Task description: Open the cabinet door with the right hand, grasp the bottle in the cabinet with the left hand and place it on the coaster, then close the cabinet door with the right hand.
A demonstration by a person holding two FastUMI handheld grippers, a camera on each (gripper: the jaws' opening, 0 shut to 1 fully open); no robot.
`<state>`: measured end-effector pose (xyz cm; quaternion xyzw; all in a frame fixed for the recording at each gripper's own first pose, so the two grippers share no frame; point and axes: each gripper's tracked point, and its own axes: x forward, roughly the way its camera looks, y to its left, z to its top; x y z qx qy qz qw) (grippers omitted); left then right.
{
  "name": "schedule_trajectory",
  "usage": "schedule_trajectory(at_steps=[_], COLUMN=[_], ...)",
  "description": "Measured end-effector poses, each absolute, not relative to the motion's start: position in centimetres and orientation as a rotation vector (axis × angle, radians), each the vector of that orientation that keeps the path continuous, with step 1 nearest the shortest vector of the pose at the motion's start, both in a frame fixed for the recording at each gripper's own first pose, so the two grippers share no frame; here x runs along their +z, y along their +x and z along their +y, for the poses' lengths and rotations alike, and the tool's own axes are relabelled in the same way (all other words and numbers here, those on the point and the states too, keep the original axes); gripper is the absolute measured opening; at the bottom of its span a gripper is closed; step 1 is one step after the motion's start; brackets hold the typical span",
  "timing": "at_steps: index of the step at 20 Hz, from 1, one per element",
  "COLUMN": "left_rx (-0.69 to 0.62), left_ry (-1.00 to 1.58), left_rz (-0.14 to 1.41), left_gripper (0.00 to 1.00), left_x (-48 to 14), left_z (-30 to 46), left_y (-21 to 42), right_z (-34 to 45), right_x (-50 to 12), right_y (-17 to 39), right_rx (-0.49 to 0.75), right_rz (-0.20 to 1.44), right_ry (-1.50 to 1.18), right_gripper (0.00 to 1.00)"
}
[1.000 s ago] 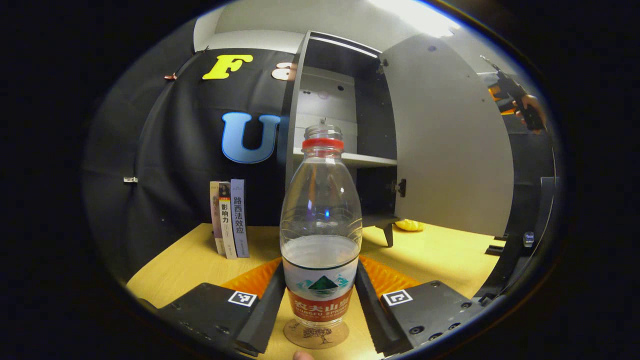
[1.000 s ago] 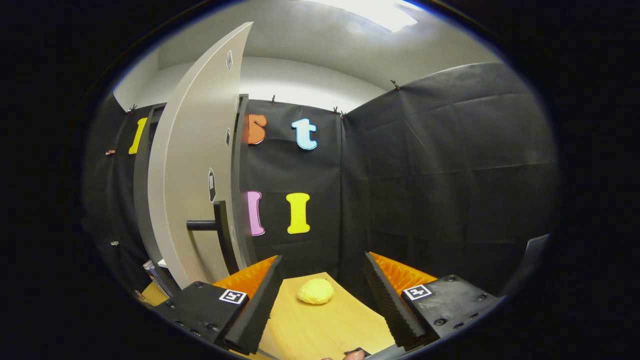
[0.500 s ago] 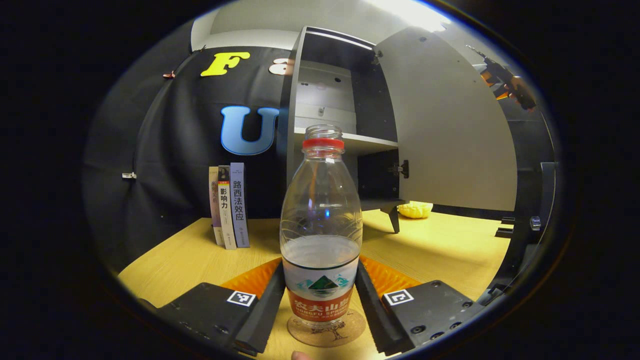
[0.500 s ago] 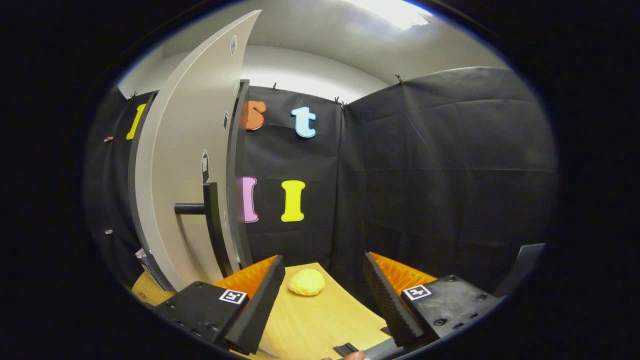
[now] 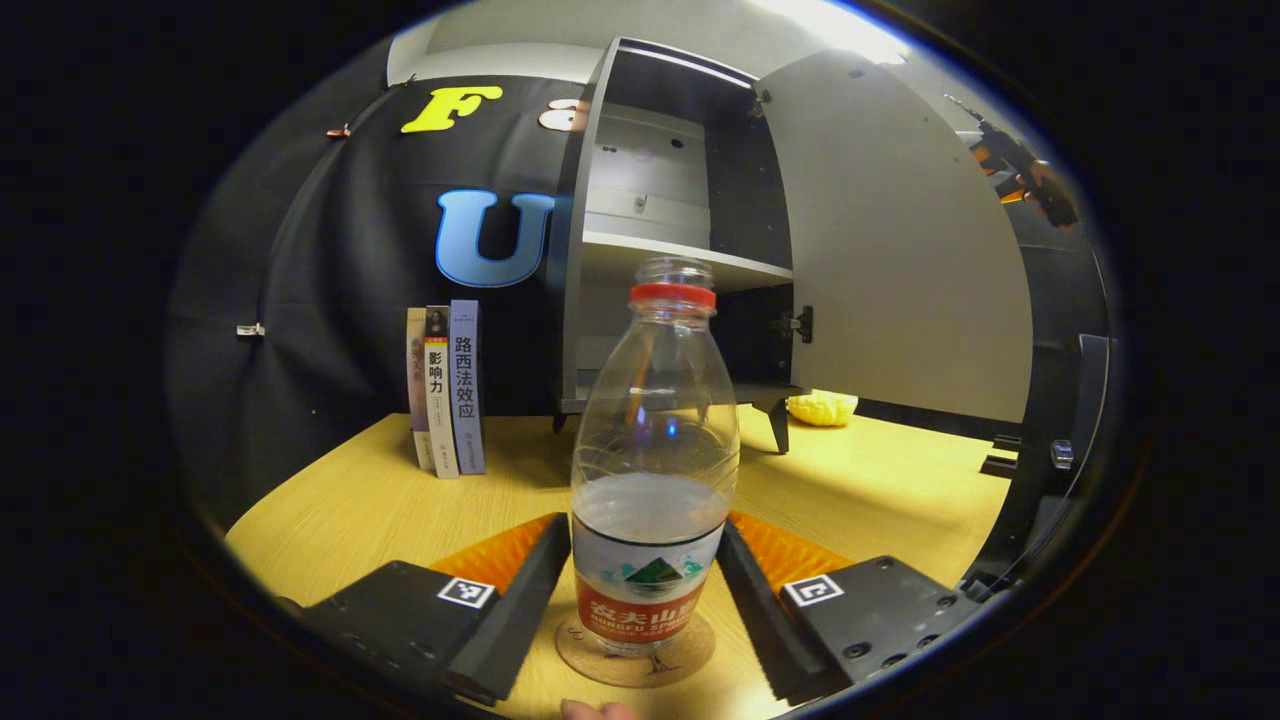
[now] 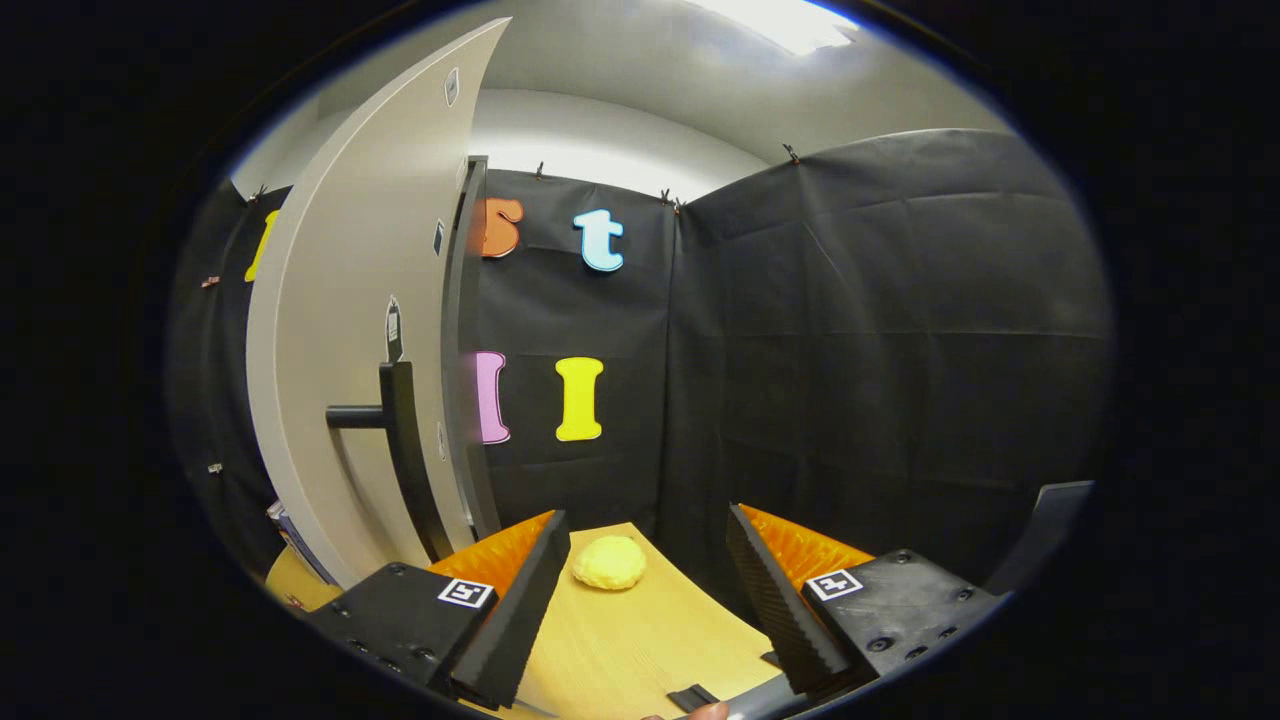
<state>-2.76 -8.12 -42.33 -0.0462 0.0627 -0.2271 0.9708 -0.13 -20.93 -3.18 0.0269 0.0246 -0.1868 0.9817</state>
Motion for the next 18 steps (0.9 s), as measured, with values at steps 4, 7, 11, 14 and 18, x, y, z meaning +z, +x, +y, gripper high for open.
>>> schedule_trajectory(at_steps=[4, 7, 11, 14, 18], left_rx=[-0.435, -0.414, -0.366, -0.313, -0.239], left_ry=[-0.091, -0.089, -0.081, -0.096, -0.083], left_rz=[0.149, 0.154, 0.152, 0.147, 0.129], left_gripper=[0.97, 0.97, 0.97, 0.97, 0.96], left_x=[-42.2, -41.5, -38.9, -35.3, -29.0], left_z=[-7.6, -7.0, -5.6, -4.4, -3.2], left_y=[-3.0, -3.5, -4.8, -5.3, -5.1], right_z=[-21.0, -21.2, -21.2, -21.0, -20.5], right_x=[-3.2, -3.5, -4.0, -3.9, -3.3], right_y=[-0.1, -0.2, -0.2, 0.0, 0.6], right_rx=[-0.372, -0.369, -0.355, -0.335, -0.294], right_rz=[0.047, 0.048, 0.061, 0.056, 0.033], right_ry=[0.064, 0.061, 0.064, 0.059, 0.037], right_gripper=[0.98, 0.98, 0.98, 0.97, 0.97])
